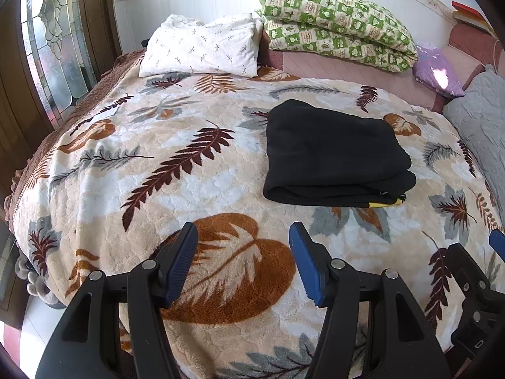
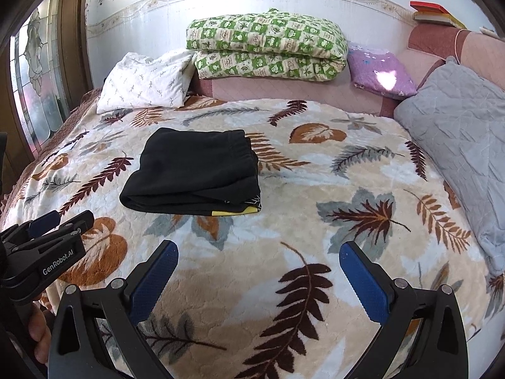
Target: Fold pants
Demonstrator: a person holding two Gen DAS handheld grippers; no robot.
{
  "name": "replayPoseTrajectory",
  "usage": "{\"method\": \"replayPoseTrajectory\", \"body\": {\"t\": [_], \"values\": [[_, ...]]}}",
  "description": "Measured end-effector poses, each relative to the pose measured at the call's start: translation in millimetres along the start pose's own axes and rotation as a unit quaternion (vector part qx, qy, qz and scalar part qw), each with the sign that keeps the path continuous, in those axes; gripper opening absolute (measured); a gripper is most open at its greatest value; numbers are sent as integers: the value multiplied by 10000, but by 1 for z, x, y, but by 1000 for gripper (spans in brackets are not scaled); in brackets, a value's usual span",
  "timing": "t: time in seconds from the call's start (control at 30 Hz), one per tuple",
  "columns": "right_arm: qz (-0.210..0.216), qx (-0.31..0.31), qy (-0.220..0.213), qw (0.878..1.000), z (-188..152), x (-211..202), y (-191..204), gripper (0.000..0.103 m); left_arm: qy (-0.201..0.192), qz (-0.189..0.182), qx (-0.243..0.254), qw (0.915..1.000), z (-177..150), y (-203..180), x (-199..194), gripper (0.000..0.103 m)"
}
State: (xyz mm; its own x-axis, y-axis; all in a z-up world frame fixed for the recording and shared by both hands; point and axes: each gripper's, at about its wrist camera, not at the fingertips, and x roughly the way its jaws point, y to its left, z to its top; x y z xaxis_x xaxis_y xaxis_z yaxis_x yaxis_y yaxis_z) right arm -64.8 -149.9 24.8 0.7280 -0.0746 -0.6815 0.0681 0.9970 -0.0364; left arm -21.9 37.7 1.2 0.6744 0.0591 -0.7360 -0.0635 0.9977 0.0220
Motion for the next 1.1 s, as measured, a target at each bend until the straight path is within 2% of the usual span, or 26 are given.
{"method": "replayPoseTrajectory", "body": {"t": [0.2,0.5,1.1], "values": [[-15,6,52,10000,-1,1,-3,103,155,-81,206,9996,-2,-17,3,59],[-47,367,245,9990,-5,0,-36,103,297,-298,455,9981,2,-50,3,59],[10,429,391,9983,-13,5,-50,103,465,-220,625,9967,-4,-57,6,59]]}}
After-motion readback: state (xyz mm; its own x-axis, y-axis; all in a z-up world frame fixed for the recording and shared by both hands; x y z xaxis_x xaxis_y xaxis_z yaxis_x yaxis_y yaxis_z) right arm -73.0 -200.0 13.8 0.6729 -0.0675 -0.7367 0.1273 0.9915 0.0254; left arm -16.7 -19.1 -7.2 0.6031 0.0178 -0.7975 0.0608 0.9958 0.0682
